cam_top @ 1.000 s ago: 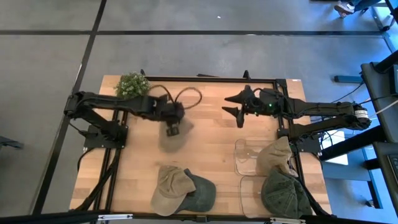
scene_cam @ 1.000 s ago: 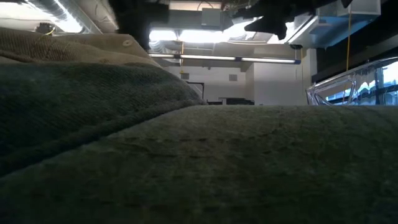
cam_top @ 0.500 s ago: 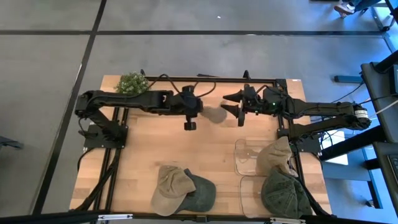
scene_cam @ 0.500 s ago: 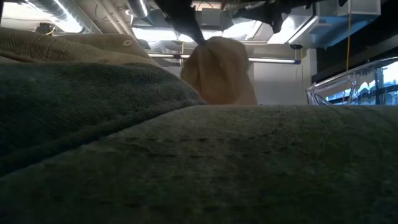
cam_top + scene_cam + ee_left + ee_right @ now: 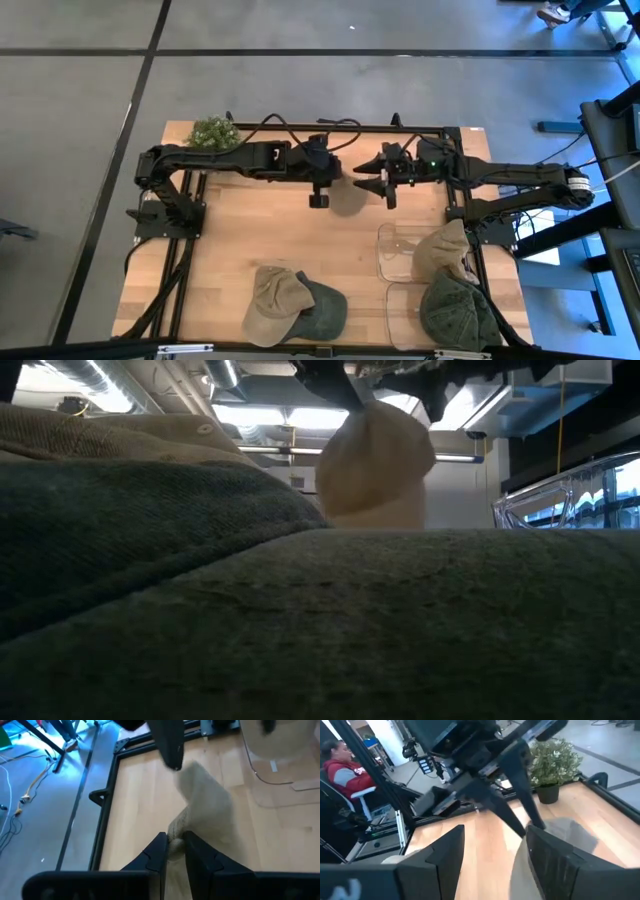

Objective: Pick & Place hat
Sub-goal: Put the left brown cap into the top transparent bin

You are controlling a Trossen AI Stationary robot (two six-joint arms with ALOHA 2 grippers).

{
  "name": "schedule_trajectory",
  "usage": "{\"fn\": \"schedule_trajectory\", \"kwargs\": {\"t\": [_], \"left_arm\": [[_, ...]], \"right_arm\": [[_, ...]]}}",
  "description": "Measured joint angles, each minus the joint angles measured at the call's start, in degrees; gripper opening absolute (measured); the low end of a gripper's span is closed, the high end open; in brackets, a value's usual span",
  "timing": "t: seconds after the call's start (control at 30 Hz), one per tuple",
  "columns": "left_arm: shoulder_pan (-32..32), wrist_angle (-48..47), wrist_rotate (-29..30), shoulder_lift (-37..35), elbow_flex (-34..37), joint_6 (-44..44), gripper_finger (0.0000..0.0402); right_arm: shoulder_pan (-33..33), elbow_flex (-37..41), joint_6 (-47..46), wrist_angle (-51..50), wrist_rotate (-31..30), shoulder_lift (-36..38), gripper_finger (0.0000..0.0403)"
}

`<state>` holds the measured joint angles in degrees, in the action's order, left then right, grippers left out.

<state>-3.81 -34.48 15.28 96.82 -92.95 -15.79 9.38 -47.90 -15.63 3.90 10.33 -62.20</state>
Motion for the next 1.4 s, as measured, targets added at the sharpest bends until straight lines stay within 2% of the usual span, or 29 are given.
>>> {"fn": "schedule_trajectory", "kwargs": {"t": [0.1, 0.27, 0.47, 0.73, 0.97, 1.13, 1.23, 1.4], "left_arm": [[0.0, -0.3, 0.0, 0.0, 0.0, 0.2, 0.0043], [0.1, -0.5, -0.8, 0.0, 0.0, 0.6, 0.0041], [0.5, -0.5, -3.1, 0.0, 0.0, 1.7, 0.0041], [0.5, -0.5, -3.0, 0.0, 0.0, 1.7, 0.0042], [0.3, -1.3, -2.8, 0.0, 0.0, 1.7, 0.0041], [0.3, -1.8, -2.9, 0.0, 0.0, 2.7, 0.0042], [0.3, -1.7, -2.9, 0.0, 0.0, 2.7, 0.0041], [0.3, -1.7, -3.0, 0.0, 0.0, 2.6, 0.0042]], "right_arm": [[0.1, 0.0, 1.3, -1.2, -0.2, -0.4, 0.0214], [0.1, 0.0, 9.1, -2.7, -0.2, -0.6, 0.0214], [0.1, 0.0, 11.2, -2.4, -3.7, -2.0, 0.0214], [0.1, 0.0, 5.2, -1.7, -0.2, -9.1, 0.0214], [0.2, 0.0, 0.9, 2.0, -0.2, -9.4, 0.0214], [0.3, -1.1, -2.6, 1.0, -0.3, -9.4, 0.0212], [0.5, -3.7, -3.6, -1.6, -0.7, -9.3, 0.0201], [0.5, -10.4, -0.6, -13.6, -0.8, -10.4, 0.0159]]}}
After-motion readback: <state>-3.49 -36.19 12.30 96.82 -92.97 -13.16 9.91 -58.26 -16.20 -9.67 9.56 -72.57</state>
